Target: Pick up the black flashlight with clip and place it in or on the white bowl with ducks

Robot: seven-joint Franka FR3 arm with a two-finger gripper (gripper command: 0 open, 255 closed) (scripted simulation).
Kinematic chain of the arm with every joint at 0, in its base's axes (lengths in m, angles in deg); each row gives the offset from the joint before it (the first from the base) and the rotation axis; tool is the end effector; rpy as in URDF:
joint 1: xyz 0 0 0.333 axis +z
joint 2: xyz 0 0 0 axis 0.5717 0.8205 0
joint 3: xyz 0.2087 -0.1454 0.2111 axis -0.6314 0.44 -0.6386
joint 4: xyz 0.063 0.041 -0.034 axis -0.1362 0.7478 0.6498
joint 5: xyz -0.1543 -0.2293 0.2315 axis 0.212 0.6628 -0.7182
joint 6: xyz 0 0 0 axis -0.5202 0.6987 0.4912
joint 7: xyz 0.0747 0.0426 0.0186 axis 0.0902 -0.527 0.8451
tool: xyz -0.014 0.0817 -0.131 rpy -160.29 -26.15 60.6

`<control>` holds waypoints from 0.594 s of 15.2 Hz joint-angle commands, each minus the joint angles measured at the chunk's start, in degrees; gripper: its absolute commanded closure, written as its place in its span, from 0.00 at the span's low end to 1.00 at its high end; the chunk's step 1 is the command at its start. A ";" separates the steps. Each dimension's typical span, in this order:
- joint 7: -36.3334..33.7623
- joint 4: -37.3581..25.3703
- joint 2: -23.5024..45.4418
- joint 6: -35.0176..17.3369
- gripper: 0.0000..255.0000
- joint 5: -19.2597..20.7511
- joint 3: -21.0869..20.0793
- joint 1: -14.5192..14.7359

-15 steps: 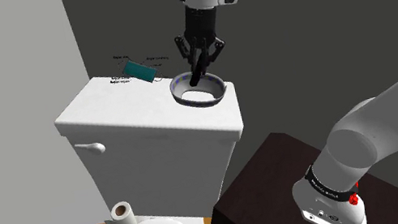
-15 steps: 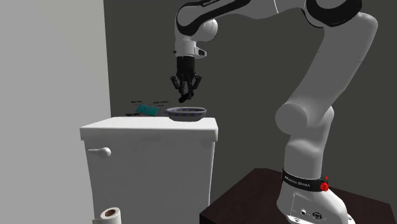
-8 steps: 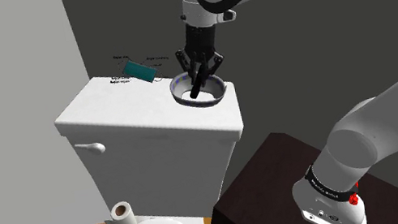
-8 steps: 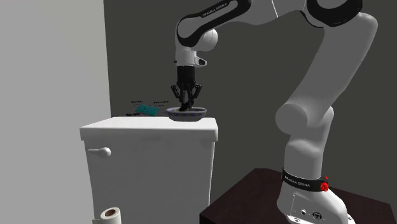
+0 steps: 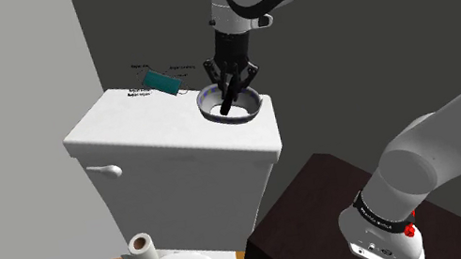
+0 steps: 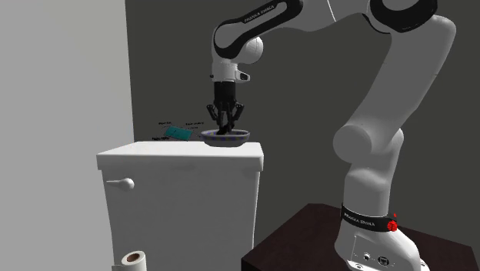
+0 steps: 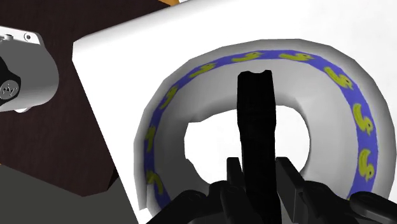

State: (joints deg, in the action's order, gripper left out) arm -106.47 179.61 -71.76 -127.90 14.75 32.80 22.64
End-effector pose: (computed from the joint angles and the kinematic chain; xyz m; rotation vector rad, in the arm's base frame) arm 0.3969 0.1217 0.4827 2.6317 -1.7112 -0.0093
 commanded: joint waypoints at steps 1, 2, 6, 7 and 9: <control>0.00 0.00 0.00 0.00 0.00 0.00 0.00 0.00; 0.00 0.00 0.00 0.00 0.00 0.00 0.00 0.00; 0.00 0.00 0.00 0.00 0.00 0.00 0.00 0.00; 0.00 -1.74 -0.22 1.95 0.00 0.10 0.24 -0.07; -0.07 -5.42 -0.39 5.80 0.00 0.33 0.68 -0.23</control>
